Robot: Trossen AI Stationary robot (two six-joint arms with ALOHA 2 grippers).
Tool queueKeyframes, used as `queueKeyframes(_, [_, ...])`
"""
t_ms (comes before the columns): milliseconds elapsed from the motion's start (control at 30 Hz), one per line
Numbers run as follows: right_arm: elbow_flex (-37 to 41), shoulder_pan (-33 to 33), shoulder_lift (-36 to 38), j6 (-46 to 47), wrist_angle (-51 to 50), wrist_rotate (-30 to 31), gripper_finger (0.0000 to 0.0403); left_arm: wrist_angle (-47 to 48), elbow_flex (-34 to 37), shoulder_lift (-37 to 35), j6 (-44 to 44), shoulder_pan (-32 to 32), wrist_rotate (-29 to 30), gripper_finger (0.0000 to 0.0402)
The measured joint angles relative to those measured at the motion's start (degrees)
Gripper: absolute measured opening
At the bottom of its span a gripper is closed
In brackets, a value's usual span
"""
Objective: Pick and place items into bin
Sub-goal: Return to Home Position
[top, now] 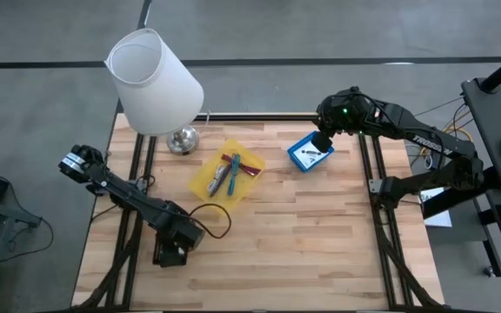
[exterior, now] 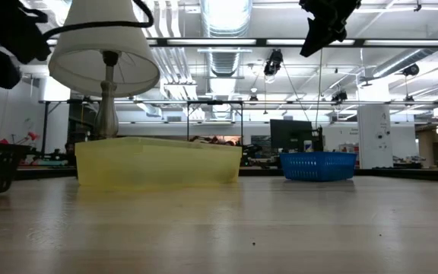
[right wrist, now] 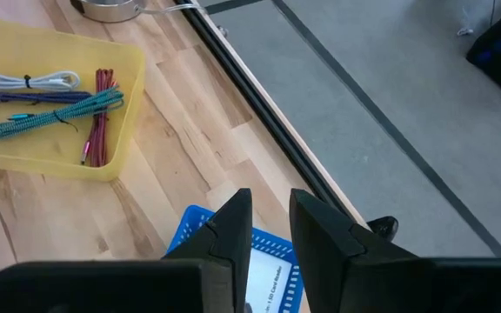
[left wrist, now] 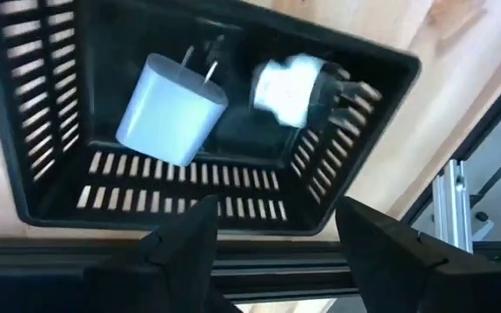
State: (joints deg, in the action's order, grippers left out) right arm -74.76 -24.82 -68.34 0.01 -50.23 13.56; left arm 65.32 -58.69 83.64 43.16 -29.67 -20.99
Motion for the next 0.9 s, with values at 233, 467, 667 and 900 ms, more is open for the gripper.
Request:
queueKeyframes(233, [0.0,0.02,0.0,0.0,-0.01,0.0,0.0068,-1.69,-2.55,-0.28,-0.46,1.89,11.56,0.0207])
queueKeyframes(467, [0.0,0.02,0.0,0.54,-0.03,0.02,0.0068,-18.87,-3.3,-1.16,-9.01,8.45,20.73,0.0153])
queueKeyframes(667, [0.0,0.02,0.0,3.62,-0.05,0.04,0.0068,-20.49,-3.3,-1.18,-20.27,19.82,25.9,0.0067])
queueKeyframes(900, [0.26,0.07,-0.04,2.8,-0.03,0.07,0.0068,-55.01,-2.48,-1.18,-32.18,31.04,25.89,0.0008])
